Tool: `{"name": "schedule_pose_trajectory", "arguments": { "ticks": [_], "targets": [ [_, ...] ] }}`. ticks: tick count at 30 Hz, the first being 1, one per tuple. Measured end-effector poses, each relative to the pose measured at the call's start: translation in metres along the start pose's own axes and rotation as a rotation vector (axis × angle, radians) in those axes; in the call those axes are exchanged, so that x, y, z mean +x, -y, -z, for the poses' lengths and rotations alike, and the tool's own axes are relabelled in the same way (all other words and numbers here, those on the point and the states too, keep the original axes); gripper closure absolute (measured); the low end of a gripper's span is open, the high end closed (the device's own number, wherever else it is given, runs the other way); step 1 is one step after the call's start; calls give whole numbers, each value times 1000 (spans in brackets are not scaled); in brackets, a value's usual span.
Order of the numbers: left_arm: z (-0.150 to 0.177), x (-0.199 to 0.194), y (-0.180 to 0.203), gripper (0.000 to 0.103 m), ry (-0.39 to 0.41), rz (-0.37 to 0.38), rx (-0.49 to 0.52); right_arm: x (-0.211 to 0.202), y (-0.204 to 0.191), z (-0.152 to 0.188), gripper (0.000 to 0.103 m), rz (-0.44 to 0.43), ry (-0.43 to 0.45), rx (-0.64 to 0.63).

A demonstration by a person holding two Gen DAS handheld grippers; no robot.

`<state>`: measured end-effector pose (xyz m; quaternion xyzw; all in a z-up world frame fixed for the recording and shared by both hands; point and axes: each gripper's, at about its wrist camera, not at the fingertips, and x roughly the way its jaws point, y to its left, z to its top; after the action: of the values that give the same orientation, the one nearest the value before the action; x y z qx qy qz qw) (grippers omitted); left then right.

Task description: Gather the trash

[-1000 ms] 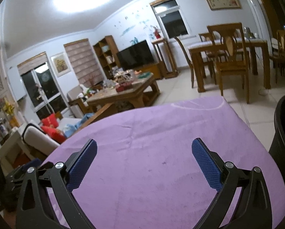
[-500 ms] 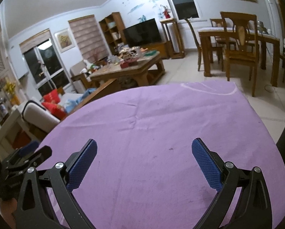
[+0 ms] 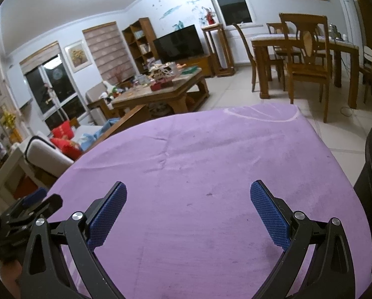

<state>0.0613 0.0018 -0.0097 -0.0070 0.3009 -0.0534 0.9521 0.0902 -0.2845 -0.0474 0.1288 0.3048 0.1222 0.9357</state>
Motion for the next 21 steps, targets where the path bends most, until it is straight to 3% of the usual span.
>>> {"name": "schedule_pose_trajectory", "arguments": {
  "ticks": [21],
  "targets": [
    [0, -1, -1, 5, 1, 0, -6, -5, -12, -2, 5, 27, 16, -72]
  ]
}}
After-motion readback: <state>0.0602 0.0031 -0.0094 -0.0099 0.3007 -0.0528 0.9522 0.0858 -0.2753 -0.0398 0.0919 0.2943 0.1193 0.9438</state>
